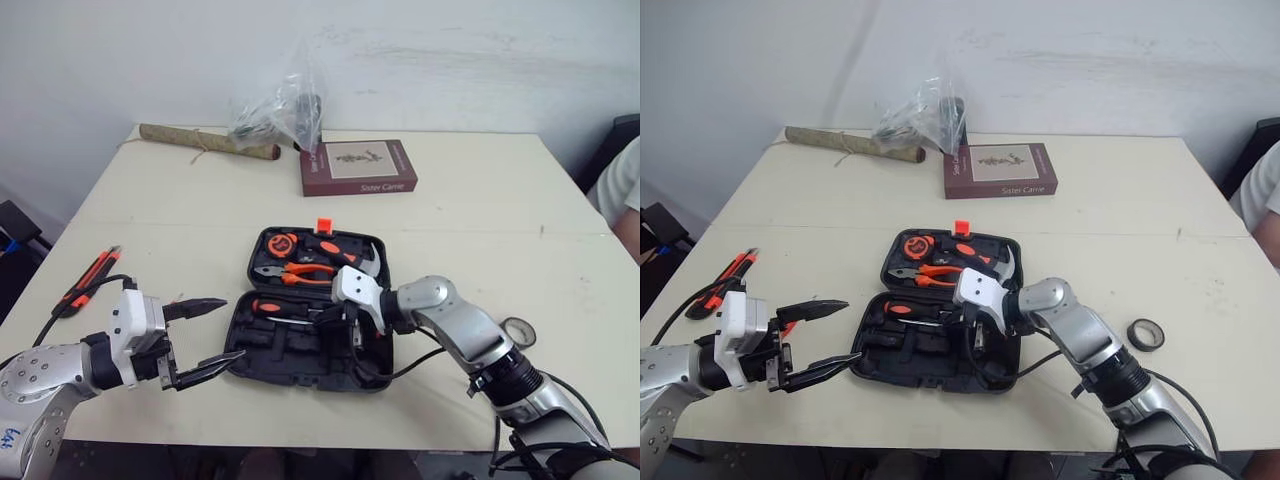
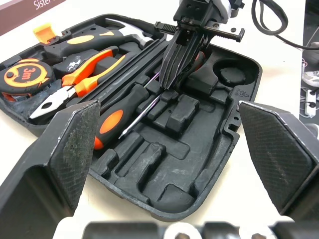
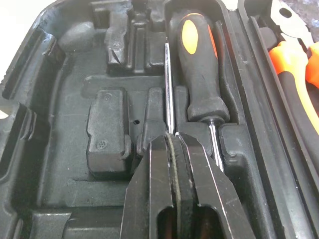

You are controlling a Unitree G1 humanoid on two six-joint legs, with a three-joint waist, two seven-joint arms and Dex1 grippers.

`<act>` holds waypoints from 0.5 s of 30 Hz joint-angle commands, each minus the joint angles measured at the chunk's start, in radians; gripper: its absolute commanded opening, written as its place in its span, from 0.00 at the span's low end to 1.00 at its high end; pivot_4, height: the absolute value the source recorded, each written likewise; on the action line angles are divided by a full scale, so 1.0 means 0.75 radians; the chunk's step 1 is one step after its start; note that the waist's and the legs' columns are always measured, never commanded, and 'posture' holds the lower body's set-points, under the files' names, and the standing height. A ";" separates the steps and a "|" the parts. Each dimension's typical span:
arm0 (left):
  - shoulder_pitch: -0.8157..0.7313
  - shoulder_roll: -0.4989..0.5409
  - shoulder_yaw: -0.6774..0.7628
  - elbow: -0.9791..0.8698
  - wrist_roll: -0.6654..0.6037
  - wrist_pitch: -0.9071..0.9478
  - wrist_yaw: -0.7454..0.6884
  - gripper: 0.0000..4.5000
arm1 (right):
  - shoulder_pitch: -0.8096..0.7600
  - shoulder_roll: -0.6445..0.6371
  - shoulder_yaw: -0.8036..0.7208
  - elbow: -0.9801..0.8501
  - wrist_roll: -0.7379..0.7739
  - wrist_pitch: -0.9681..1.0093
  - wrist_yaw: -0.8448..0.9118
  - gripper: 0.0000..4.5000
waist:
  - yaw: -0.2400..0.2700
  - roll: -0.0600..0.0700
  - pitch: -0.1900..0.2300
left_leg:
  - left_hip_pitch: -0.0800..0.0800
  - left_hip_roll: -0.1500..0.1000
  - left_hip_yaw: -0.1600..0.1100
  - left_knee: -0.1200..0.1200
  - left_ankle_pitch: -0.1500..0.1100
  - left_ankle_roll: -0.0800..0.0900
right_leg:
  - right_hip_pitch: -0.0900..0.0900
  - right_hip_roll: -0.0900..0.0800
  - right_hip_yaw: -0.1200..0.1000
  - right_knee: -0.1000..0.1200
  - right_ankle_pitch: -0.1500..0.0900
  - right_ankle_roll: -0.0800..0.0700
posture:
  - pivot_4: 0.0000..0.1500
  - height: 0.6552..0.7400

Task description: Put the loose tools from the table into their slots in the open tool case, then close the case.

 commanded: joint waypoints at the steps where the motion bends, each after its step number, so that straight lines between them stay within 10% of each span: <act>1: -0.013 -0.008 0.012 -0.020 -0.014 -0.015 0.010 1.00 | 0.151 0.023 -0.078 0.131 0.055 -0.094 0.008 0.02 | 0.000 0.001 0.003 | -0.002 0.000 0.000 -0.001 0.000 0.000 | -0.002 0.000 -0.001 -0.001 0.000 0.000 | 1.00 1.00; 15: 0.089 -0.059 0.237 0.039 -0.057 -0.089 -0.005 1.00 | 0.285 -0.159 -0.655 -0.227 0.600 -0.378 0.318 0.08 | -0.008 0.000 0.075 | -0.038 -0.001 0.005 -0.001 0.011 0.005 | -0.026 0.005 -0.027 0.005 0.002 0.004 | 1.00 1.00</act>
